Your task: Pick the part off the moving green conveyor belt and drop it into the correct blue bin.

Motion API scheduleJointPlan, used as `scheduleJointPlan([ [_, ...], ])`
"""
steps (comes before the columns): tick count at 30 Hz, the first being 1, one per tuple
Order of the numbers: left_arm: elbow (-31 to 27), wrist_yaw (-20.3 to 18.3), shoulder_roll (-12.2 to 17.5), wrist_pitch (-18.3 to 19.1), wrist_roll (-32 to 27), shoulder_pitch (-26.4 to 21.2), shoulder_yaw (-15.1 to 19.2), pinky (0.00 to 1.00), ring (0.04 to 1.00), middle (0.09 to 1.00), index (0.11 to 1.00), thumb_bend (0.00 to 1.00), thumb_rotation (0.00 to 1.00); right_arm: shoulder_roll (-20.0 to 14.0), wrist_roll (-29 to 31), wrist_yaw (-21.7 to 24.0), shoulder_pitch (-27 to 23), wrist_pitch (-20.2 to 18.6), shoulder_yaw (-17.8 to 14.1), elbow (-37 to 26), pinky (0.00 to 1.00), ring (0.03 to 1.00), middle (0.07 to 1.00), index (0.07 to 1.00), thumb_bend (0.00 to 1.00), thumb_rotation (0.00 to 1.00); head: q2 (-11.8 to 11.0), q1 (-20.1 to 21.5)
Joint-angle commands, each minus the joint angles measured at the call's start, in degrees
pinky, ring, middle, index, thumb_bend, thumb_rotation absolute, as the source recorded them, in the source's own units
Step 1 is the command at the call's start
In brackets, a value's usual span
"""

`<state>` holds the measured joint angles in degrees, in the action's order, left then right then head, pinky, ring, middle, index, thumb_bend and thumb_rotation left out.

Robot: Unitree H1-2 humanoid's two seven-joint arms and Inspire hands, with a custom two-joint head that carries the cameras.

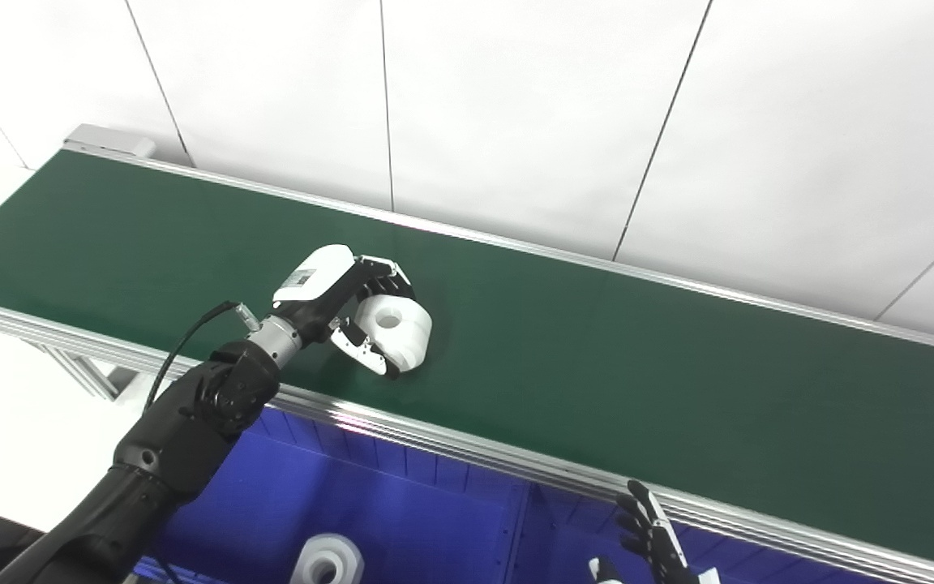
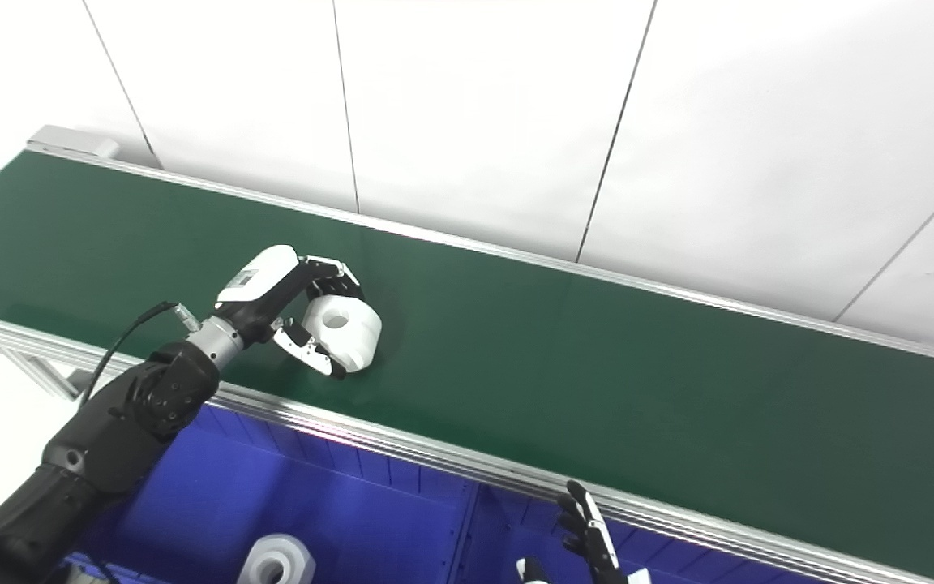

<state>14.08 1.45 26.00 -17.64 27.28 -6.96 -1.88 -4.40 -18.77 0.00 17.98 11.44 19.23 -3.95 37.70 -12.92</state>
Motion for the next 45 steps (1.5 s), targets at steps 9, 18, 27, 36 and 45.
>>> scheduleJointPlan([
  [9,-16.9,-0.3,-3.3,-0.2,-4.7,7.0,1.3,0.47,0.436,0.491,0.524,0.5,0.0,0.9,-1.1,0.7,1.7,-1.0,0.2,-5.8,0.8,0.851,0.887,0.935,0.59,0.7,4.2,6.2],
  [18,-20.0,-3.5,-5.5,-3.7,-7.2,14.8,-2.5,0.36,0.386,0.479,0.556,0.49,0.0,1.5,-1.8,1.3,3.2,-2.9,0.6,-8.8,0.81,0.855,0.889,0.932,0.62,0.7,8.5,11.3],
  [27,-24.0,-9.8,-4.9,-0.3,-8.7,20.1,-5.4,0.45,0.424,0.501,0.519,0.5,0.0,3.6,-3.8,1.5,3.8,-6.2,1.0,-11.4,0.8,0.849,0.889,0.931,0.65,0.73,12.3,14.8],
  [36,-27.1,-13.8,-3.7,3.9,-3.0,21.5,-6.9,0.43,0.413,0.496,0.527,0.5,0.0,4.3,-4.0,2.2,4.2,-8.7,1.4,-14.0,0.8,0.847,0.888,0.93,0.63,0.71,13.6,15.6],
  [45,-30.0,-20.8,-3.3,17.2,4.5,21.6,-9.5,0.54,0.55,0.498,0.509,0.51,0.0,4.2,-4.5,2.4,4.7,-9.4,1.3,-14.9,0.79,0.841,0.885,0.928,0.64,0.73,13.1,15.6],
])
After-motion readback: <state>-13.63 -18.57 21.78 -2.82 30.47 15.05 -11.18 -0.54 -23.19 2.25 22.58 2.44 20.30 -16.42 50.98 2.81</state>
